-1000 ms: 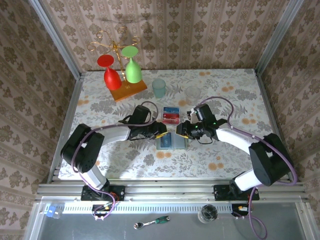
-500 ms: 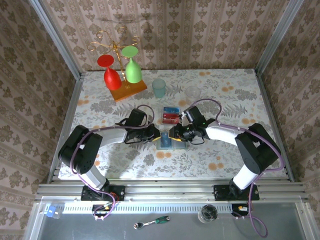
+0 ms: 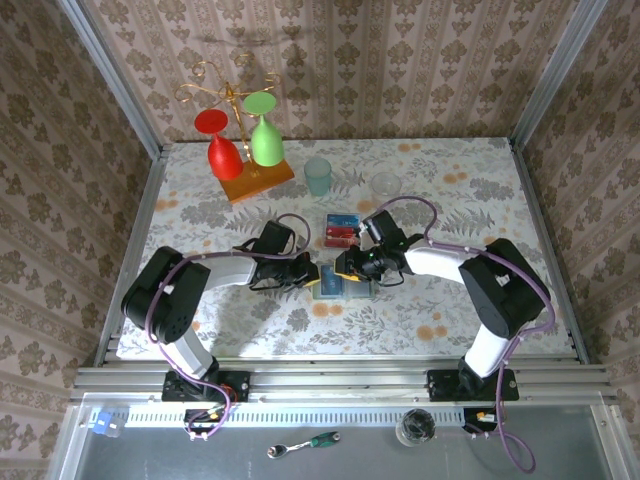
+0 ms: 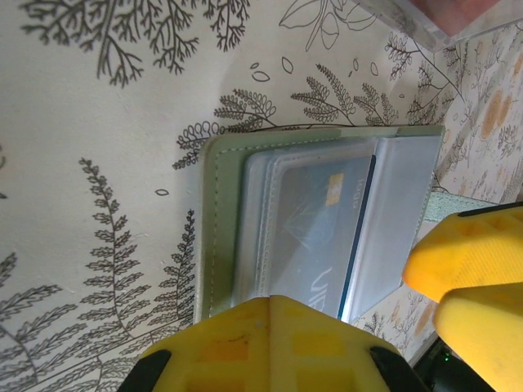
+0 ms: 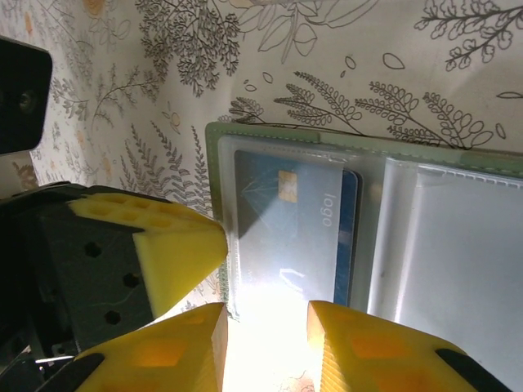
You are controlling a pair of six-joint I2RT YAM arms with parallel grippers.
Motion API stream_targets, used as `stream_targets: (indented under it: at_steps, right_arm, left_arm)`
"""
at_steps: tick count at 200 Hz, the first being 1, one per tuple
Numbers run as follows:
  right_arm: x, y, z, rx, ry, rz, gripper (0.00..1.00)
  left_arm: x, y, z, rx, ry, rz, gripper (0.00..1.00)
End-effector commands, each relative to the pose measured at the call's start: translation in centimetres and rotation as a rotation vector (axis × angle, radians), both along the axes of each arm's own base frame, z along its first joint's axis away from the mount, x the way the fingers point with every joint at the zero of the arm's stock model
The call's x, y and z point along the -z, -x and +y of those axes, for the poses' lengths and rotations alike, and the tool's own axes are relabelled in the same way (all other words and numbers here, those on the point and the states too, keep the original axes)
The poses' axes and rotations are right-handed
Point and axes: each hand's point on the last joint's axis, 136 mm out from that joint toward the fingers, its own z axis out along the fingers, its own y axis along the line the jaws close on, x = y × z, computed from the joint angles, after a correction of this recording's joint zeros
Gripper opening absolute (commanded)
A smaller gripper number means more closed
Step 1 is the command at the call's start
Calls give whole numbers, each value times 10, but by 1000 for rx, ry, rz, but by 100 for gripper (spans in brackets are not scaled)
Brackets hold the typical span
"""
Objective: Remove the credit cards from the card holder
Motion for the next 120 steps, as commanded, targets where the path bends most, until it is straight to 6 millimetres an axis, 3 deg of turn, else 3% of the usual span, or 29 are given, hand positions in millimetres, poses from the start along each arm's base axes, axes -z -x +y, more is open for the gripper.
stream_targets:
  at_steps: [1, 120]
  right_arm:
    - [-8, -4, 11, -22, -31, -10, 33]
    - [9, -3, 15, -38, -2, 15, 32]
  left_arm:
    - [8, 2, 3, 12, -14, 12, 0]
    - [17, 9, 7, 13, -36, 42, 0]
